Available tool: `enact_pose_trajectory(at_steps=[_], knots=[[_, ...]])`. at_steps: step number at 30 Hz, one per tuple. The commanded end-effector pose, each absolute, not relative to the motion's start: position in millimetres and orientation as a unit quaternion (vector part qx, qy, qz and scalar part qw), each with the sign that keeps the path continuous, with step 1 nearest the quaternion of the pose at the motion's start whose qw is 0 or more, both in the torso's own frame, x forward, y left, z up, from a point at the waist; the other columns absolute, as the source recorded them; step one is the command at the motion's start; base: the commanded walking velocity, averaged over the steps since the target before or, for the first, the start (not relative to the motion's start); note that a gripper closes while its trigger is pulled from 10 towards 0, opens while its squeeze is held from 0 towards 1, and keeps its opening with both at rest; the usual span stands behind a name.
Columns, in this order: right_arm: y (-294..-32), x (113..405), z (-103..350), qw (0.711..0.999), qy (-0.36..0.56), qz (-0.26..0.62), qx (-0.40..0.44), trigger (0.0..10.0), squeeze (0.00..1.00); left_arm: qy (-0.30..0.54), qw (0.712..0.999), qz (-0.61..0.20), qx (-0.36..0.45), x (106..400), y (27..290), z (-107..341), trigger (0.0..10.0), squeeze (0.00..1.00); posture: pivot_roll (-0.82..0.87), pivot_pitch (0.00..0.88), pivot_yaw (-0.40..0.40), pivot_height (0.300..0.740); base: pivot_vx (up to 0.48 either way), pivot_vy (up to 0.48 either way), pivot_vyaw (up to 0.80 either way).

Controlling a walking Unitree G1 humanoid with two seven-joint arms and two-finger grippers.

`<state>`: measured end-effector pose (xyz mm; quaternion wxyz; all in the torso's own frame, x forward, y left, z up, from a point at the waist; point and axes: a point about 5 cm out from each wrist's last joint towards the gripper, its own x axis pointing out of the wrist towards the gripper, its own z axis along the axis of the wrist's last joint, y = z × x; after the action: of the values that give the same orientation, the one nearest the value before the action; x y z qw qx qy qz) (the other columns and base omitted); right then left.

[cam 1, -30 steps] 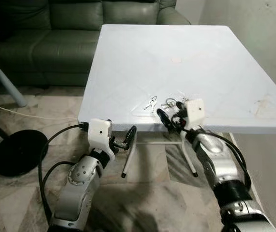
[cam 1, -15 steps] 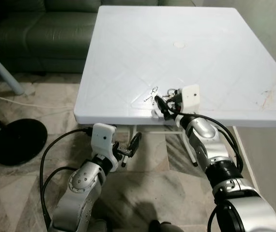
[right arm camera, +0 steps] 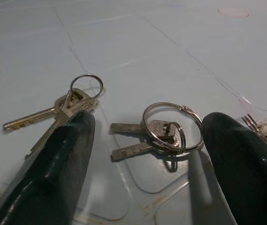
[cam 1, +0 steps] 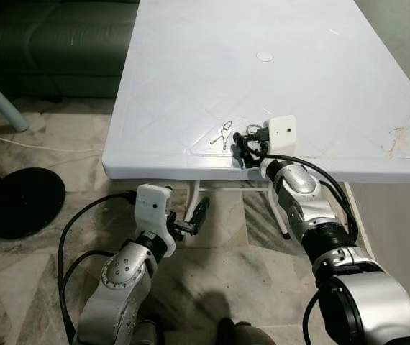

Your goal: Hang keys on a hook

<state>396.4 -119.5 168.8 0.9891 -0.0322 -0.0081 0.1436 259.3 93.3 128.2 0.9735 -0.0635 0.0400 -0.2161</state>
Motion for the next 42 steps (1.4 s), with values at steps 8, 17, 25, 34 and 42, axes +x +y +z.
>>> enact_pose_trajectory(at_steps=[8, 17, 25, 34, 42], knots=[[-128.2, 401.6, 178.7, 0.988, -0.016, 0.144, -0.048, 3.3, 0.0, 0.045, 0.974, -0.212, -0.066, 255.5, 92.1, 127.9, 10.0, 0.0, 0.07, 0.257, -0.059, 0.74, 0.0, 0.0, 0.0], [-135.5, 403.6, 179.5, 0.988, -0.006, 0.136, -0.067, 5.9, 0.0, 0.046, 0.974, -0.212, -0.069, 256.2, 91.4, 128.1, 10.0, 0.0, 0.07, 0.257, -0.062, 0.74, 0.0, 0.0, 0.0], [-139.2, 402.6, 178.9, 0.984, -0.005, 0.166, -0.064, 10.0, 0.0, 0.045, 0.974, -0.213, -0.069, 257.3, 90.4, 128.8, 10.0, 0.0, 0.07, 0.252, -0.062, 0.74, 0.0, 0.0, 0.0], [-142.4, 403.9, 180.5, 0.982, 0.0, 0.166, -0.085, 10.0, 0.0, 0.046, 0.973, -0.213, -0.07, 257.0, 89.7, 128.6, 10.0, 0.0, 0.06, 0.255, -0.061, 0.74, 0.0, 0.0, 0.0], [-142.6, 401.8, 178.4, 0.979, -0.004, 0.186, -0.086, 10.0, 0.0, 0.046, 0.973, -0.213, -0.071, 257.3, 88.7, 128.7, 10.0, 0.0, 0.06, 0.262, -0.063, 0.74, 0.0, 0.0, 0.0]])
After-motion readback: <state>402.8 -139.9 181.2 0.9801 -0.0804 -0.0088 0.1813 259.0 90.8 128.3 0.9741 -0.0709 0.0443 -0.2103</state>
